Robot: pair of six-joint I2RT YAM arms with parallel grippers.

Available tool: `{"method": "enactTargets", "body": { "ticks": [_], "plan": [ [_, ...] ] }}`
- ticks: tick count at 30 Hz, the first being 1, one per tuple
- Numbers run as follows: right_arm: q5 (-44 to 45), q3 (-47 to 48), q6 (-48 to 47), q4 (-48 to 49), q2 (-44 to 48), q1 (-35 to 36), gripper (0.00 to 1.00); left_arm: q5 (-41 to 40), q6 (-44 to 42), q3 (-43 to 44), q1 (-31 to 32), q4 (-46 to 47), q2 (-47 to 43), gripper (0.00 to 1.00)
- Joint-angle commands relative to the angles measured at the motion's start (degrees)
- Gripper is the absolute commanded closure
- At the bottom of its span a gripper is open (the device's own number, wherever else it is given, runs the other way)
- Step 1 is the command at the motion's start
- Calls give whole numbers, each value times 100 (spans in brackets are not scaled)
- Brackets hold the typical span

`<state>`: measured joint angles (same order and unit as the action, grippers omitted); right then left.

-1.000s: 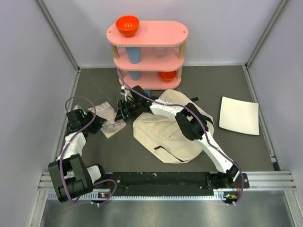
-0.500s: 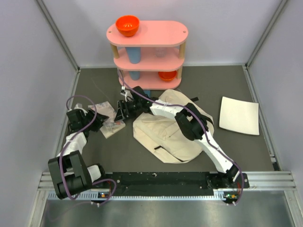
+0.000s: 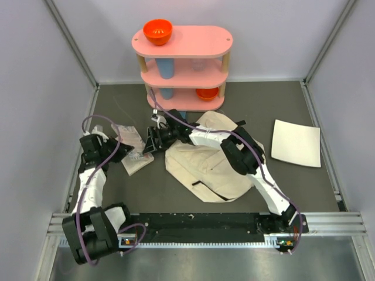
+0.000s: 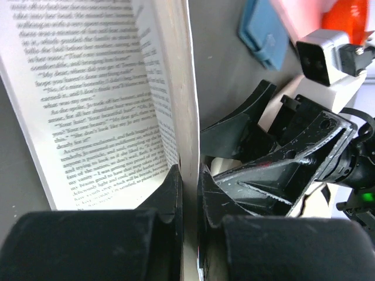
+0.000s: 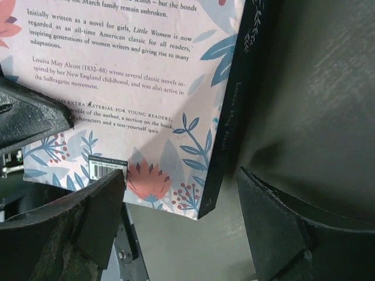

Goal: Pack the student bag
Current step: Pick up the book from the center of the board, then place the book at the center of the board.

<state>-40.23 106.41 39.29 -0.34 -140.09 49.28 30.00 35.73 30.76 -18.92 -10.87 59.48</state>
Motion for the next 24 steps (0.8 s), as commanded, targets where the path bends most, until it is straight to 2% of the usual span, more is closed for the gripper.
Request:
{"method": "enactTargets", "body": {
  "ticks": [1,4,6,11,15,17,20,23,24],
  "plan": [
    [-3,-322,-44,394,1499,-102,21,812,-294,799,20,235,-595,100],
    [138,-848,17,560,2054,-243,21,1200,-224,1203,28,156,-745,100],
    [401,-1446,-35,745,2739,-340,20,1639,-189,1528,20,51,-789,100],
    [910,-2387,-325,588,3872,-454,16,2105,-163,2012,46,-178,-974,100],
    [1824,-3579,-255,622,4744,-533,11,2826,13,2101,142,-91,-895,100],
    [1852,-3951,-141,780,5008,-594,9,3046,-4,2005,335,-12,-868,100],
    [1264,-4567,271,1386,5369,-735,8,3082,4,1733,835,365,-921,100],
    [1123,-5111,527,1861,5711,-744,8,2846,215,1530,1670,902,-816,100],
    [1122,-5365,640,1966,5886,-753,8,2549,207,1494,1872,946,-720,100]
  ]
}}
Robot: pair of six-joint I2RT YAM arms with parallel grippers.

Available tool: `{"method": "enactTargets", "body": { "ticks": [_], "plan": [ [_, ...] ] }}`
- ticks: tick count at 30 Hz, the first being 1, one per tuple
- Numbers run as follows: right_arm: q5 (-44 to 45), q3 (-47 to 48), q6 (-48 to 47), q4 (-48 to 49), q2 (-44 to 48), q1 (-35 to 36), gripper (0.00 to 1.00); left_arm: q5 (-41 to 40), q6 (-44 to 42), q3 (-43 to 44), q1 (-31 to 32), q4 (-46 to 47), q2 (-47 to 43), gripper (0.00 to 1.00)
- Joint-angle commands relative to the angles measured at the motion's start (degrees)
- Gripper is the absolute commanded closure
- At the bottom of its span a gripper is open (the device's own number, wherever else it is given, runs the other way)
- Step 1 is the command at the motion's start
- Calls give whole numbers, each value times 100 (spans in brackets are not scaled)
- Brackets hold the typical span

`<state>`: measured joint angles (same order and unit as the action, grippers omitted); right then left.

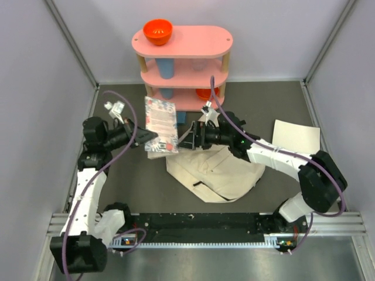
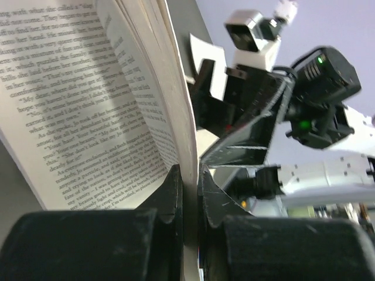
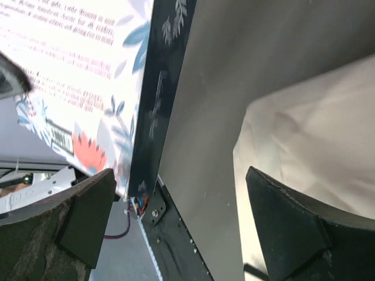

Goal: Pack the student bag
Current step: Place the book at the center of the board.

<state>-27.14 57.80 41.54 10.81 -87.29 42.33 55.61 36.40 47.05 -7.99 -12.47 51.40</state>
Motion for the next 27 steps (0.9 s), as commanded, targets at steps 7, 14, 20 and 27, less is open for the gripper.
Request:
{"method": "enactTargets", "body": {
  "ticks": [7,14,20,27],
  "plan": [
    [295,-1595,961,1467,1283,-75,7,-560,508,-985,1642,2195,625,100],
    [551,-2211,1216,1616,1197,-75,5,-482,903,-1654,1853,3417,1600,100],
    [437,-2405,1453,1986,714,-75,5,-464,1062,-1918,1862,3866,2304,100],
    [673,-2273,1691,2084,72,-75,7,-1596,439,-1840,1854,2505,2068,66]
  ]
}}
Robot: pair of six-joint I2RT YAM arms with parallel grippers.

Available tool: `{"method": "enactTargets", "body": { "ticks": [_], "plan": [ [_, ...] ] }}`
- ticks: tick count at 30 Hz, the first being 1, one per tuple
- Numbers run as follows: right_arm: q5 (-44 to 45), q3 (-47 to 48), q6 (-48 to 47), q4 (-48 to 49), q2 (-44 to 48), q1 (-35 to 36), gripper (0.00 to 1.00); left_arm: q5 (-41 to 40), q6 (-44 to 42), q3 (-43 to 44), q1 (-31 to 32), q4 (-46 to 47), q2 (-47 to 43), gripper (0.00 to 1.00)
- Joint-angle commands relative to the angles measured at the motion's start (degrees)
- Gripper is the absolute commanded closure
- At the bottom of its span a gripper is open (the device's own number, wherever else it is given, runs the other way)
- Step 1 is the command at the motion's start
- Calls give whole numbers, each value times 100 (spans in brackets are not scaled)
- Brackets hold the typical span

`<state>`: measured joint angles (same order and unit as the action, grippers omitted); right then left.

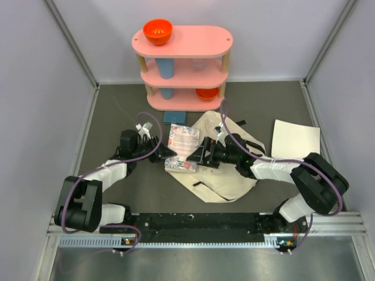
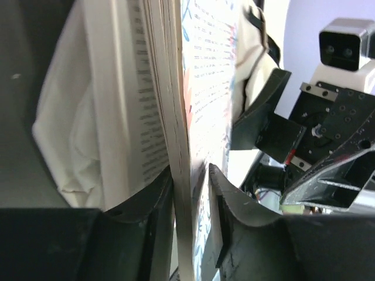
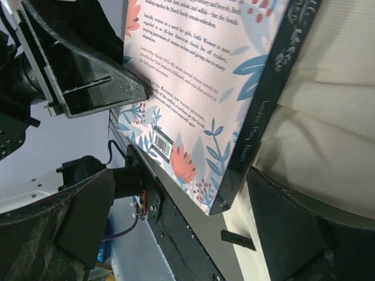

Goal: Pack the student bag
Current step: Place the book at the center of the board.

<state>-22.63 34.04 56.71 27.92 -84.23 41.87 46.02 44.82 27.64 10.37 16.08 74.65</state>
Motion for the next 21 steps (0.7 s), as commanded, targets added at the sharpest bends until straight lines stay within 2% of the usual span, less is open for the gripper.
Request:
{"method": "enactTargets", "body": {
  "ticks": [1,4,10,13,15,18,21],
  "plan": [
    [268,129,183,285,-287,-29,6,-743,-604,154,26,-690,-276,58],
    [233,111,297,607,-506,-29,6,-1006,-921,347,18,-1140,-188,48],
    [-311,111,788,1785,-964,-21,13,-832,-1054,348,26,-1124,207,48],
    [-303,164,930,1919,-1140,-29,15,-761,-1124,321,35,-1019,497,47],
    [-172,234,912,1631,-1123,-3,16,-743,-1124,295,53,-958,664,47],
    [504,419,500,237,-868,67,16,-840,-1107,242,62,-931,726,46],
    [953,603,236,-670,-701,128,13,-911,-1133,224,70,-913,761,45]
  ]
}}
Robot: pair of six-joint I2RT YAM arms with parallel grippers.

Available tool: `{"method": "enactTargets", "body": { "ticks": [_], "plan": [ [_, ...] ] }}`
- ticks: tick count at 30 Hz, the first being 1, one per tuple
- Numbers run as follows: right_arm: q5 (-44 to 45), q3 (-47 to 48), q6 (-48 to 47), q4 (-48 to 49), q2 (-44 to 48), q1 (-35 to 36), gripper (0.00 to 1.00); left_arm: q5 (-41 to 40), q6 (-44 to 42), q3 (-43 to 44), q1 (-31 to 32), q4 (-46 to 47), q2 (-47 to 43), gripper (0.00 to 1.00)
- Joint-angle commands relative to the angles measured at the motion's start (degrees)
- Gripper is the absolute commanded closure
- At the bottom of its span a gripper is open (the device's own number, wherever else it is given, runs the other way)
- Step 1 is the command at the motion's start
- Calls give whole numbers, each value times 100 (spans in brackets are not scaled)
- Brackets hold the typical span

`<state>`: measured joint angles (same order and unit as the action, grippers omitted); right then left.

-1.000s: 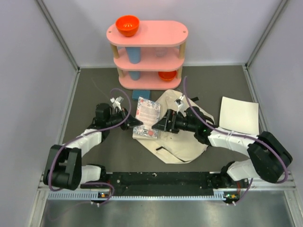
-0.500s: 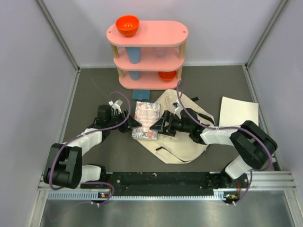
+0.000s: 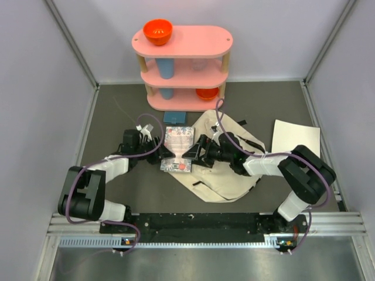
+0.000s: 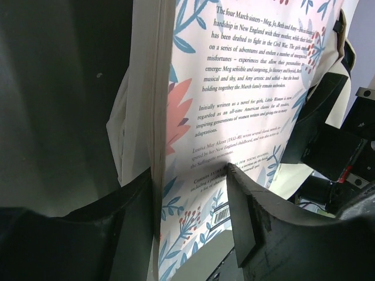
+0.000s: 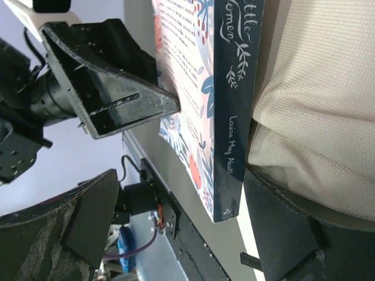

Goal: Pack the student bag
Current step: Place the book at the center of the board, then pick up the book from the center of the board.

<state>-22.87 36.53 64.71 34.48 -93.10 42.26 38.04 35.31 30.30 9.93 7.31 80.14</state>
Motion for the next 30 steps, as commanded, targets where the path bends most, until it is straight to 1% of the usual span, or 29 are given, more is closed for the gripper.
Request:
{"method": "enactTargets", "body": {
  "ticks": [1,3,4,6,7,9,11,13,15,16,20,21,22,23,24,25,27,28,30],
  "plan": [
    [995,407,-634,-1399,170,89,13,-104,-208,-42,114,7,239,45],
    [855,495,-740,-1365,91,107,15,27,-209,-51,123,95,370,45],
    [776,521,-723,-1234,-49,107,20,71,-209,-51,140,147,414,45],
    [557,522,-635,-962,-164,115,27,107,-209,-42,175,200,529,45],
    [538,504,-583,-665,-226,151,31,124,-217,-42,184,218,564,46],
    [530,495,-538,-478,-288,186,34,125,-226,-60,219,227,599,46],
    [512,574,-582,-338,-332,247,41,133,-235,-69,263,244,634,46],
    [556,644,-626,-389,-340,291,45,151,-235,-69,263,244,661,46],
    [565,785,-722,-538,-410,300,51,204,-226,-69,272,297,670,46],
    [573,820,-749,-574,-428,300,52,212,-218,-77,272,315,670,46],
    [451,925,-767,-407,-586,292,65,283,-200,-77,299,376,600,46],
    [407,934,-775,-268,-647,300,69,283,-183,-86,299,368,573,47],
    [363,961,-793,-249,-657,292,80,265,-148,-104,299,385,503,47],
    [371,987,-793,-275,-639,292,89,256,-121,-121,299,376,355,47],
    [389,970,-810,-258,-535,300,95,152,-121,-113,299,307,266,46],
    [398,944,-837,-214,-464,292,100,73,-147,-86,307,228,161,45],
    [406,952,-1038,-336,-271,300,100,-260,-191,-16,299,-106,-234,41],
    [415,1004,-1126,-580,-61,292,100,-419,-287,-7,299,-211,-627,36],
    [302,987,-1328,-662,212,283,100,-779,-366,2,299,-449,-1103,25]
  ]
}}
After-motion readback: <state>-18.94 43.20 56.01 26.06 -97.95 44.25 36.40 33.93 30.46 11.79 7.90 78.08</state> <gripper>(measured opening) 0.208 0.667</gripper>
